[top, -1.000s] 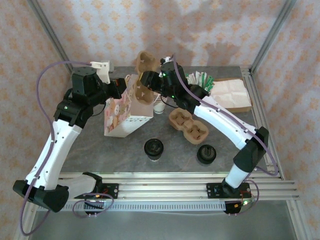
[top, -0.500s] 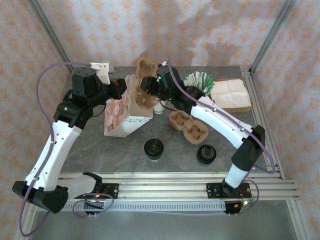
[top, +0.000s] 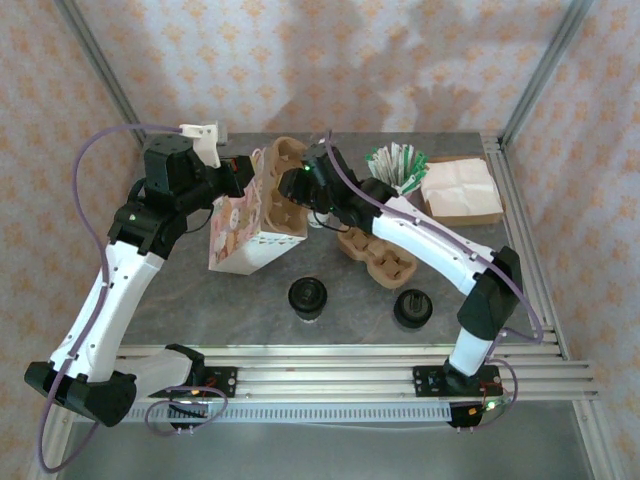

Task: Pack the takeout coffee

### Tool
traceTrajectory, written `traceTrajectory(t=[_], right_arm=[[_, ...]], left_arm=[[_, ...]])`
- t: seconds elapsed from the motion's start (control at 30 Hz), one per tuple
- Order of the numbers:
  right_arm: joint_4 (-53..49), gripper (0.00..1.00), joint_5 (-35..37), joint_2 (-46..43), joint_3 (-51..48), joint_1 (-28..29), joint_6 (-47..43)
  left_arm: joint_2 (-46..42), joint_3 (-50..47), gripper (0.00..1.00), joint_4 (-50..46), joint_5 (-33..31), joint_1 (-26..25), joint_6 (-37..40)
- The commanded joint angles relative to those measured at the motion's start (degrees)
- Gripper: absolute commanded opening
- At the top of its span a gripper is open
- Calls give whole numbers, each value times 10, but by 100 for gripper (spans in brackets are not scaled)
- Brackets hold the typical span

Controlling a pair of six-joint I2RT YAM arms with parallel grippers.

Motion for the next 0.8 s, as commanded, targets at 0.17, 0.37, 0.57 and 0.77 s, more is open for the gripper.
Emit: traceTrajectory(t=[0.17,0.37,0.57,0.77], right_arm=[[-11,34,11,7,-8,10,14],[-13,33,4,17,-5,13,16],[-19,33,0,29,-2,18,20],[-21,33,-7,44,3,24,25]], left_arm=[[-9,-5,0,28,-1,-9,-11],[-8,-6,0,31,3,-11,-14],[-8,-5,0,34,14,-15,-16],[-6,-8,0,37,27,-20,-13]])
